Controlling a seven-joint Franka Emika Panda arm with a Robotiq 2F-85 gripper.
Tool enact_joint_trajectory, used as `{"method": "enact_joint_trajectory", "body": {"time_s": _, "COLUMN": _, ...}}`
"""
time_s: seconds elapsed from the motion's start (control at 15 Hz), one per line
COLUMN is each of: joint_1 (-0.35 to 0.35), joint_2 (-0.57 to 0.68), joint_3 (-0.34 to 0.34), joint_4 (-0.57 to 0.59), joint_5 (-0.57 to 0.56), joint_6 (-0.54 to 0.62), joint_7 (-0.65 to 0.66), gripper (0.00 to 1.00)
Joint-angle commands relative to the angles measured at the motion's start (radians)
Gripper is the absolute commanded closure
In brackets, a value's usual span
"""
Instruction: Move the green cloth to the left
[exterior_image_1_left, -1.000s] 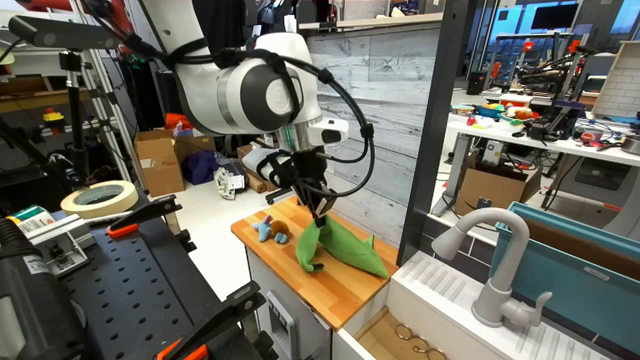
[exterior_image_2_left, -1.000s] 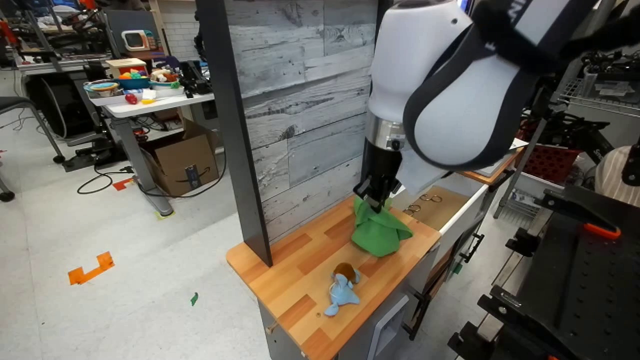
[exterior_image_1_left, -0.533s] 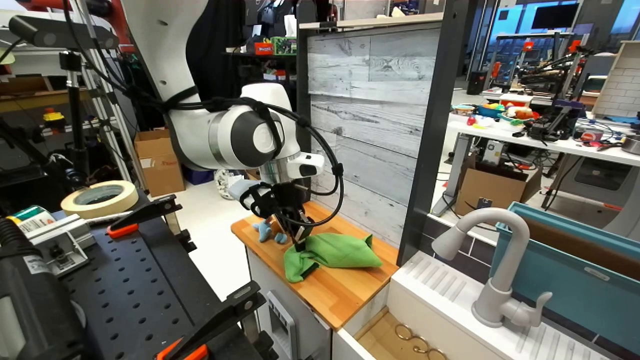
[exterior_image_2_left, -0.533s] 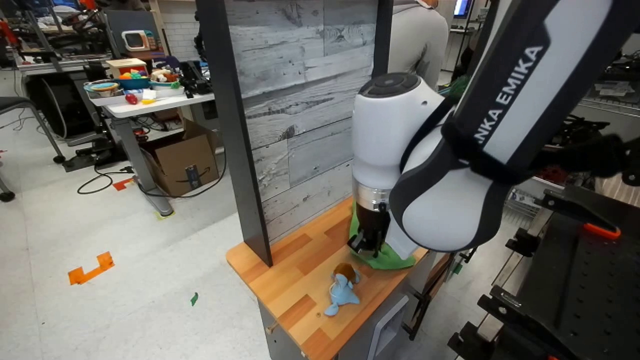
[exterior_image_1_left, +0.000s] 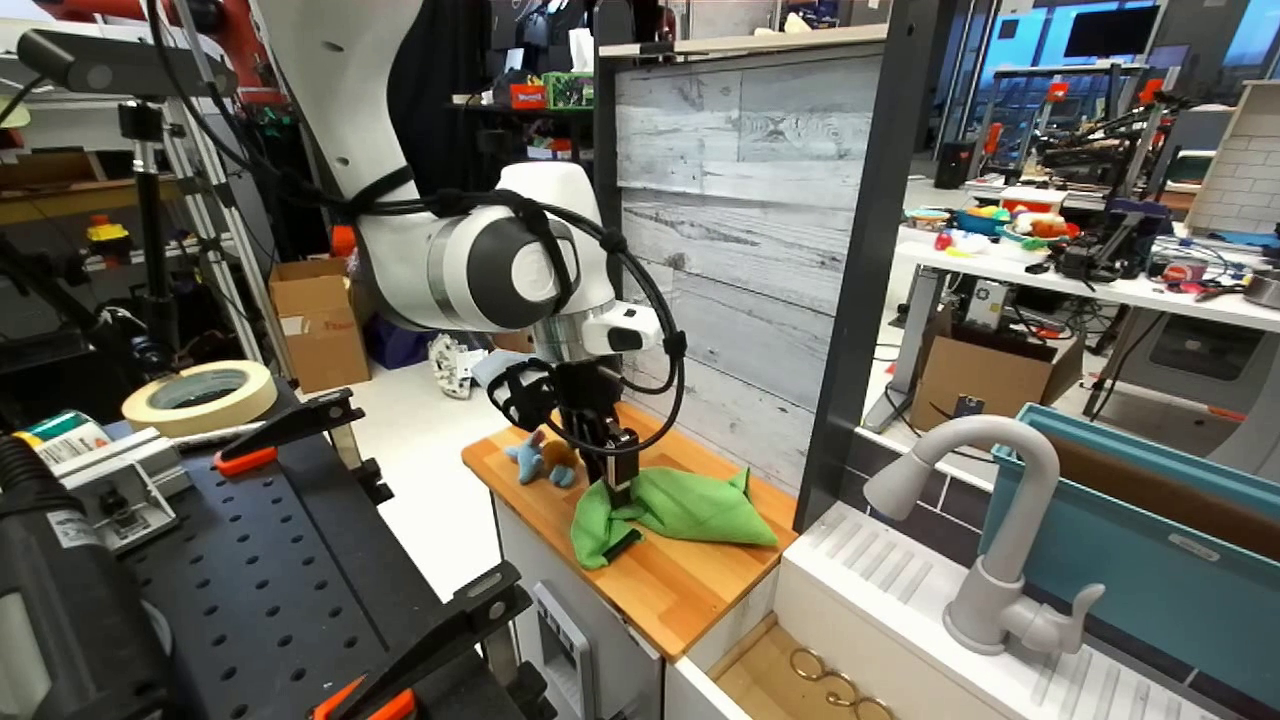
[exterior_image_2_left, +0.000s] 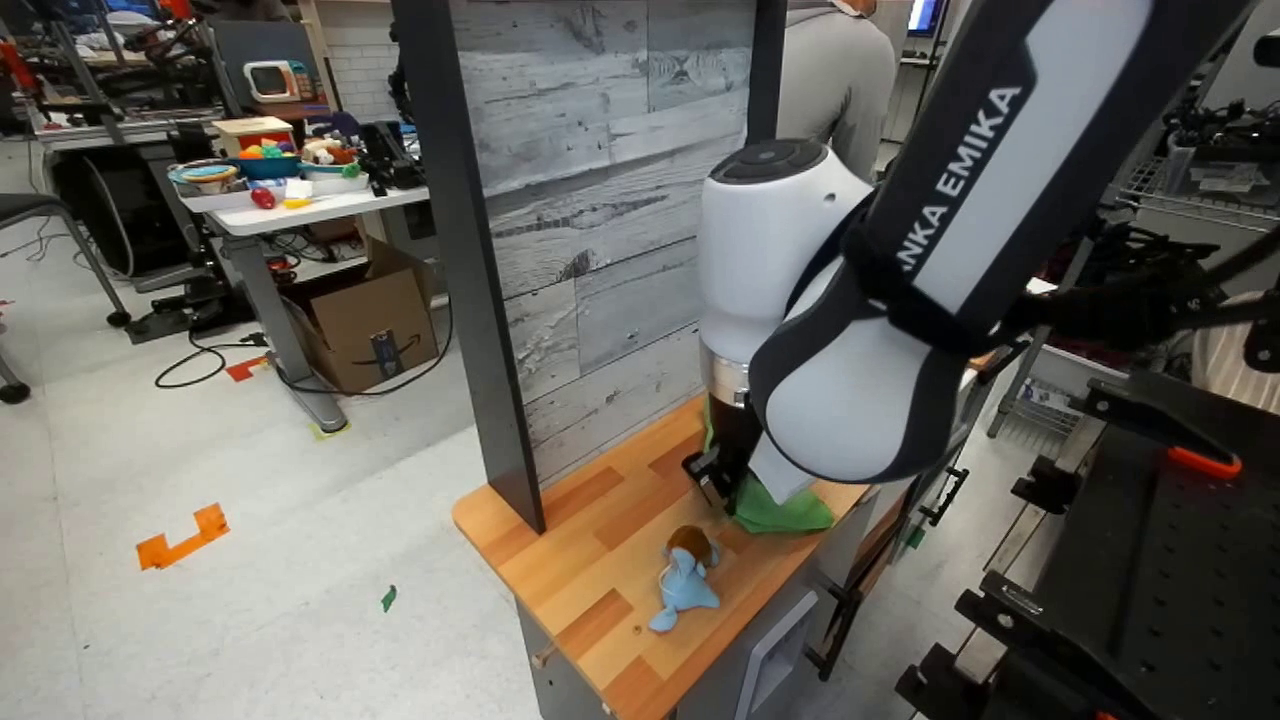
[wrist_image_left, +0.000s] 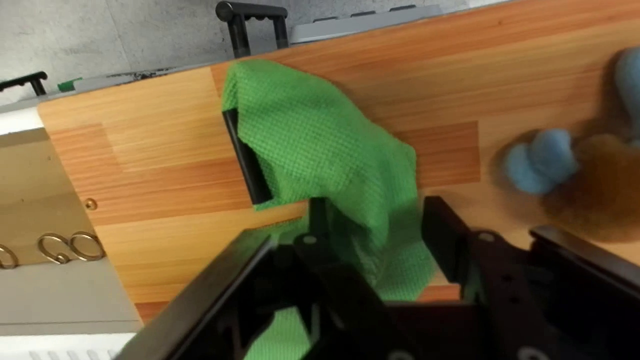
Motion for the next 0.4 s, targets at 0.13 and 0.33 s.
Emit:
{"method": "enact_joint_trajectory", "body": {"time_s": 0.13, "joint_1": -0.023, "joint_2": -0.242, "joint_3": -0.008, "joint_4": -0.184, "joint_5": 0.092, "joint_6": -0.057, "joint_7": 0.058, "gripper": 0.02}}
{"method": "enact_joint_trajectory", "body": {"time_s": 0.33, "joint_1": -0.023, "joint_2": -0.200, "joint_3": -0.017, "joint_4": -0.141, "joint_5": 0.064, "joint_6": -0.037, "joint_7": 0.052, "gripper": 0.04}}
